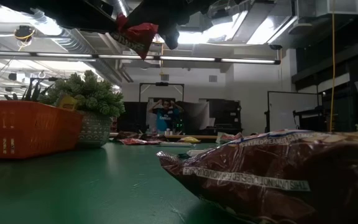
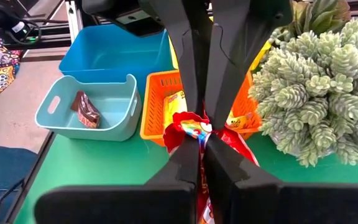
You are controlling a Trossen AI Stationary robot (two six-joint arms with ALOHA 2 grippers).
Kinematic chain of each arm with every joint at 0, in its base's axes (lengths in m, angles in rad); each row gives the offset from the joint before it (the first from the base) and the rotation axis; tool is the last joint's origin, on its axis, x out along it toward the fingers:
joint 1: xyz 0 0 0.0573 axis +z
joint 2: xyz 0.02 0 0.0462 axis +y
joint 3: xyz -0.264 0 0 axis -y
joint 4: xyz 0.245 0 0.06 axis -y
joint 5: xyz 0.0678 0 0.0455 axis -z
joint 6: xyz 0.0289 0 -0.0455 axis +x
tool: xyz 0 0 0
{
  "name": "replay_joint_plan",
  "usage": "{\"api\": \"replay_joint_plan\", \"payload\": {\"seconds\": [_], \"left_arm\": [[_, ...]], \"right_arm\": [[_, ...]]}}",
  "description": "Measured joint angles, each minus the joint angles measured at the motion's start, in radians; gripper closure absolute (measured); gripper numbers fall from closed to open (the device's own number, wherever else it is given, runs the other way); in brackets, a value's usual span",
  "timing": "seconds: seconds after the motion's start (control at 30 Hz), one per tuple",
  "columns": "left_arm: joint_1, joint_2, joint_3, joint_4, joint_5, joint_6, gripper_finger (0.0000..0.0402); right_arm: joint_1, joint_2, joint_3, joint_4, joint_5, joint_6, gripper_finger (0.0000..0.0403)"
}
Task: Sort candy
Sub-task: Put the red candy into the blue basket
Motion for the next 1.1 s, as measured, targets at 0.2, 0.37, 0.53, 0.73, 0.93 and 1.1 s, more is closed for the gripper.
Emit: {"api": "replay_joint_plan", "payload": {"seconds": [0.2,0.37,0.53,0.73,0.93,1.1], "left_arm": [[0.000,0.000,0.000,0.000,-0.001,0.000,0.0397],[0.002,0.000,-0.001,-0.003,0.008,-0.001,0.0398],[0.002,-0.001,-0.002,-0.016,0.016,-0.043,0.0397],[0.000,-0.002,0.021,-0.108,0.116,-0.133,0.0399],[-0.001,-0.003,0.112,-0.383,0.364,-0.367,0.0398],[-0.018,-0.003,0.172,-0.634,0.624,-0.683,0.0398]], "right_arm": [[0.000,0.000,0.000,0.000,-0.001,-0.002,0.0365],[0.001,0.000,0.000,0.006,-0.001,-0.002,0.0287],[0.001,-0.022,0.000,0.002,-0.013,-0.004,0.0225],[0.001,-0.093,0.001,-0.050,-0.014,-0.051,0.0199],[0.001,-0.155,0.002,-0.201,-0.015,-0.082,0.0198],[0.001,-0.155,0.002,-0.327,-0.029,-0.082,0.0198]]}}
